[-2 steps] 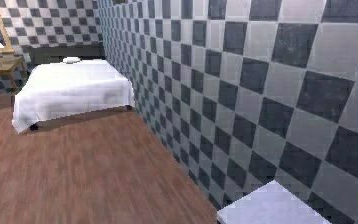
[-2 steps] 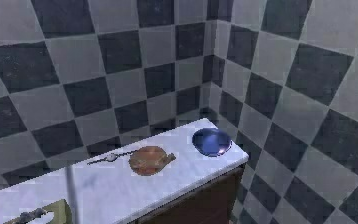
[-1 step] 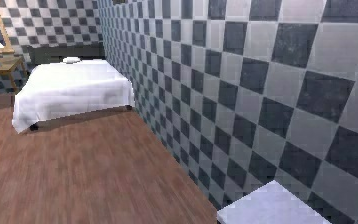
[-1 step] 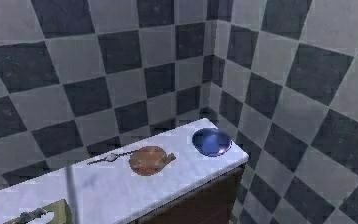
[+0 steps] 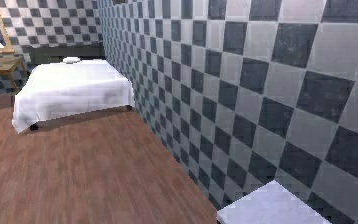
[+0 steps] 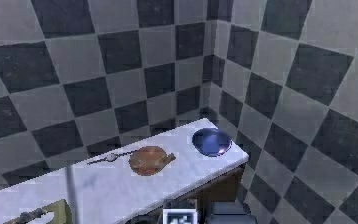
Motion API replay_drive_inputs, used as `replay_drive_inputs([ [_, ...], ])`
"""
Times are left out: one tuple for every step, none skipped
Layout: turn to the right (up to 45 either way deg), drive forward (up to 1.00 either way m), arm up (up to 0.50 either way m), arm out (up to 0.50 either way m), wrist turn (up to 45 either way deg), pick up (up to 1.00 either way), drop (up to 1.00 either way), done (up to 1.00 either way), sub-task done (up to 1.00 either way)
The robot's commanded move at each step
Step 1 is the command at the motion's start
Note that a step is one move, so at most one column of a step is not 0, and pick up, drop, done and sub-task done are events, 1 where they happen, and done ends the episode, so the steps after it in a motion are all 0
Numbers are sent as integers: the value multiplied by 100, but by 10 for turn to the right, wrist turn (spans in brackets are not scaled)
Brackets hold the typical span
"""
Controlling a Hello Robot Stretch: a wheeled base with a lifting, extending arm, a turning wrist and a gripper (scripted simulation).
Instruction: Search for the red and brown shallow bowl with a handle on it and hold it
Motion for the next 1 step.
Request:
replay_drive_inputs([
  [0,0,0,28,0,0,0,0,0],
])
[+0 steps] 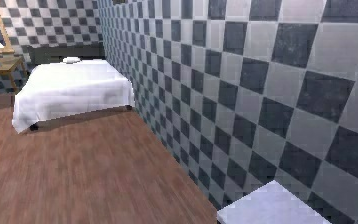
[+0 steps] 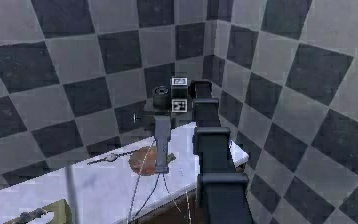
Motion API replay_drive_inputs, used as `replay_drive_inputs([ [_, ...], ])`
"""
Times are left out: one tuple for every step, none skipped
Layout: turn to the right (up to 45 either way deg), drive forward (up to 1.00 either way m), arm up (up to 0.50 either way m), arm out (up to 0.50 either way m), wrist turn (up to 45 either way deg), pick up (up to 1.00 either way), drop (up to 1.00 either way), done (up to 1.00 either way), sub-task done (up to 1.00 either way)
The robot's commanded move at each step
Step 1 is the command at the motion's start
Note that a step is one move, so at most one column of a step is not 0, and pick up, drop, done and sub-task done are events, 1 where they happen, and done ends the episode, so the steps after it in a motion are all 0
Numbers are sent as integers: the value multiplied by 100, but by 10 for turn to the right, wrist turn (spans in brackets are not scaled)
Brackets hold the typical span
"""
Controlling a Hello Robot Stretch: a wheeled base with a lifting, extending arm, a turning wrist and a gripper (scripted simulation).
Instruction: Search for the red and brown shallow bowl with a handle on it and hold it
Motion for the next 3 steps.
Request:
replay_drive_inputs([
  [0,0,0,0,450,0,0,0,0],
  [0,0,0,0,450,0,0,0,0],
  [0,0,0,0,450,0,0,0,0],
])
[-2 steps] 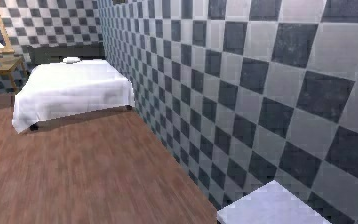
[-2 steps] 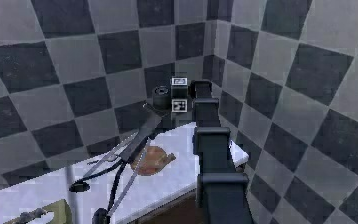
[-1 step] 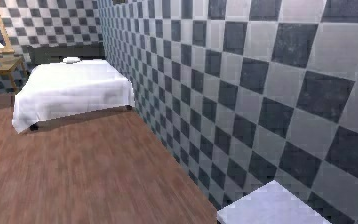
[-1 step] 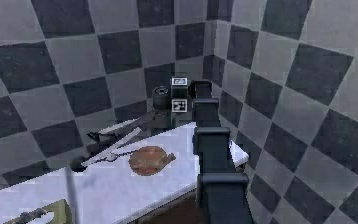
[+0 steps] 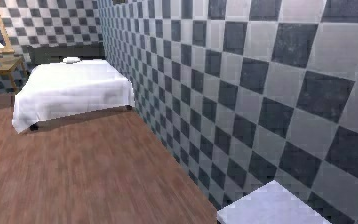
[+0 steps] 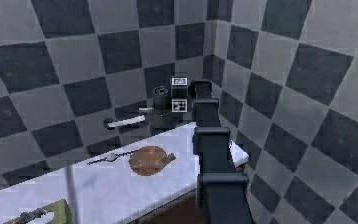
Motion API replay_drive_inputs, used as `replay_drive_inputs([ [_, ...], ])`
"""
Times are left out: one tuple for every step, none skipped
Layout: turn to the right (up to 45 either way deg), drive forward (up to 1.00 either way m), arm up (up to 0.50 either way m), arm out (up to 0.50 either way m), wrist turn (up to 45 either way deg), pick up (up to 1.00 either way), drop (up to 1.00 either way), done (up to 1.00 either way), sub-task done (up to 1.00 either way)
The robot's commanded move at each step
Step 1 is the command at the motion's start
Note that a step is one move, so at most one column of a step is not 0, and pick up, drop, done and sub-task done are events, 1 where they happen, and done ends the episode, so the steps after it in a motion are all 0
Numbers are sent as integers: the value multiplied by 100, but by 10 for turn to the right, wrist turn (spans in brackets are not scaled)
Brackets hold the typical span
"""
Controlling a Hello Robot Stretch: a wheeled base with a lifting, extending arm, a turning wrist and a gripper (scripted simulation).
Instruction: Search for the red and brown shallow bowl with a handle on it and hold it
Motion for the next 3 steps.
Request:
replay_drive_inputs([
  [0,0,0,0,180,0,0,0,0],
  [0,0,-30,0,0,0,0,0,0],
  [0,0,0,0,0,100,0,0,0],
])
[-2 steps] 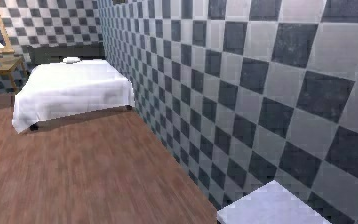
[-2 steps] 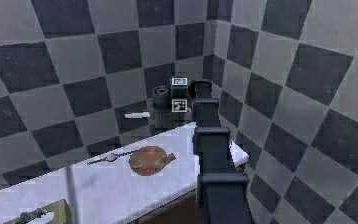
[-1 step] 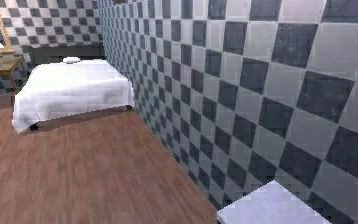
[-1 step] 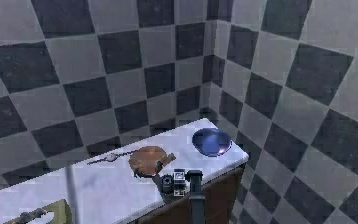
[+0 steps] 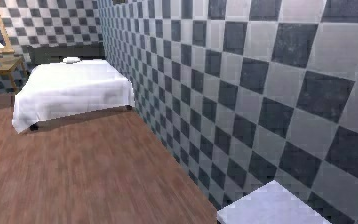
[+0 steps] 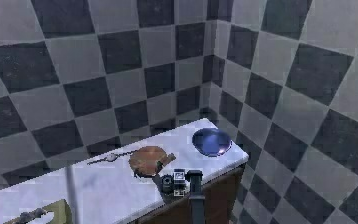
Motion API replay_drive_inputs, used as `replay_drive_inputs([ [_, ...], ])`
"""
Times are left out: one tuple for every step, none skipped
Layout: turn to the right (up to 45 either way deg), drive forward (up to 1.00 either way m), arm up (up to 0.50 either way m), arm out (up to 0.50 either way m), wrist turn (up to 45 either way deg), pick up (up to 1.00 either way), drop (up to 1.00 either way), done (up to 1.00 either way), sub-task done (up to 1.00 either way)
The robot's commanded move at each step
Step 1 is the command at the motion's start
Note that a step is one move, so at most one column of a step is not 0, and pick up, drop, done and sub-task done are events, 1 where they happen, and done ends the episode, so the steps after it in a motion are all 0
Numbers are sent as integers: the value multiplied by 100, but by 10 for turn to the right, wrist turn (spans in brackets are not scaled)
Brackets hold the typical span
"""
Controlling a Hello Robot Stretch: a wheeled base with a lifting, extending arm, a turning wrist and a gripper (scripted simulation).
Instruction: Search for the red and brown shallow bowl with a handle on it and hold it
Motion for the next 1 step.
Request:
replay_drive_inputs([
  [0,0,10,0,0,0,0,0,0],
])
